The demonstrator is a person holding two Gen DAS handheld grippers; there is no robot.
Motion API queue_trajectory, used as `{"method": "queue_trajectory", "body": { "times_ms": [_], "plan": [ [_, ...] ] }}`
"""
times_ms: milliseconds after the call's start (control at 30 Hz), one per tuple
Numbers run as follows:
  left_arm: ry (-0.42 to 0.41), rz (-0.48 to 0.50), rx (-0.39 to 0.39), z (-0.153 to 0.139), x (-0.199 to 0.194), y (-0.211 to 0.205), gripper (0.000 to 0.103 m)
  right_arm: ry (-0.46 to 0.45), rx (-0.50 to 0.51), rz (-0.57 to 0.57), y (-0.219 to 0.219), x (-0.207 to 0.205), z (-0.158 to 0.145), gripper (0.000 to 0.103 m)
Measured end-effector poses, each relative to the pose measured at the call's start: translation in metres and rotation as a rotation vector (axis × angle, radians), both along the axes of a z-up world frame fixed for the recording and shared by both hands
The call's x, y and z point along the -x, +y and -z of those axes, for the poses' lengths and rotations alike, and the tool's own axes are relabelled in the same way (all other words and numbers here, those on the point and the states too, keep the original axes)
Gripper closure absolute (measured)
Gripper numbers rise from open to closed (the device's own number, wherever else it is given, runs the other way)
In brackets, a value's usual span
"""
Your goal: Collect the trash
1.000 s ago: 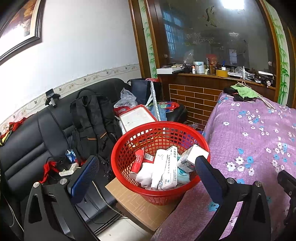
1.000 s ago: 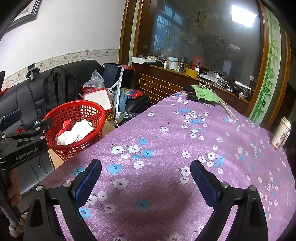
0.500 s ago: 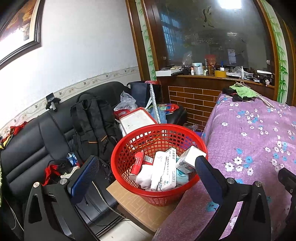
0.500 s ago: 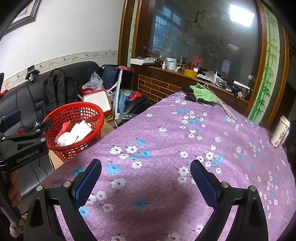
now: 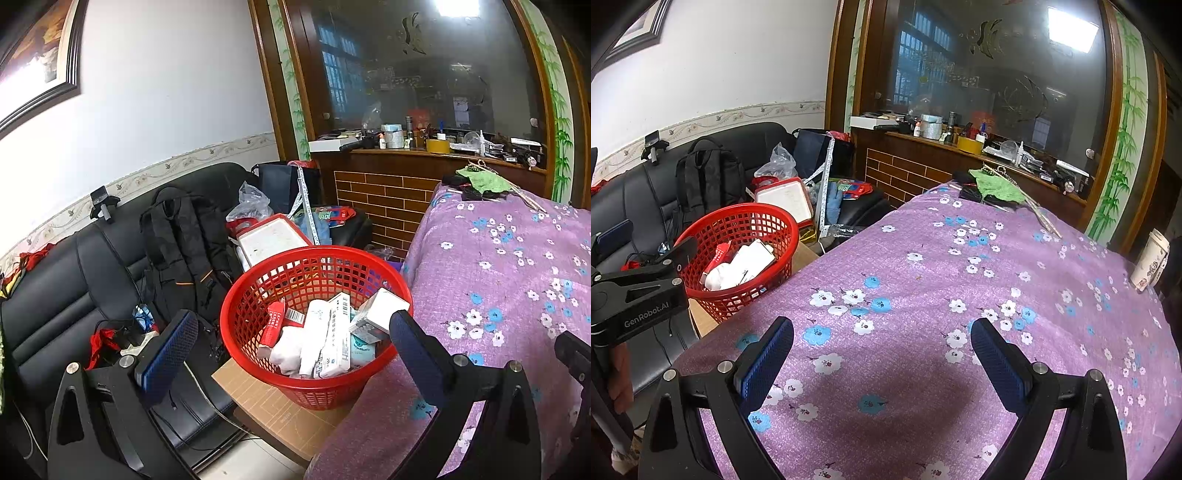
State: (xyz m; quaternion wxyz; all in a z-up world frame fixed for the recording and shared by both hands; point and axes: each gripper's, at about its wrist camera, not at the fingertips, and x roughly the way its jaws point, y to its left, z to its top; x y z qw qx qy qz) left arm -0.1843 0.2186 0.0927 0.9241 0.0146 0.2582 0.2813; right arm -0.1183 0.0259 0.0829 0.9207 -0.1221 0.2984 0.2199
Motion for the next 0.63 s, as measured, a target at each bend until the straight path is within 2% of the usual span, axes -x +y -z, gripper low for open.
{"method": "queue_trajectory", "body": {
  "times_ms": [400, 533, 633],
  "plan": [
    [0.008, 0.012, -0.008, -0.001, -0.003, -0.004, 0.000, 0.001, -0.009, 0.010, -0.004, 0.001, 0.000, 0.004],
    [0.041, 0.067, -0.013, -0.002, -0.010, -0.016, 0.000, 0.012, -0.028, 0.042, -0.017, -0.001, 0.000, 0.004],
    [0.051, 0.160, 0.003, -0.008, -0.018, -0.036, 0.000, 0.017, -0.032, 0.112, -0.041, -0.006, 0.000, 0.005]
  ]
}}
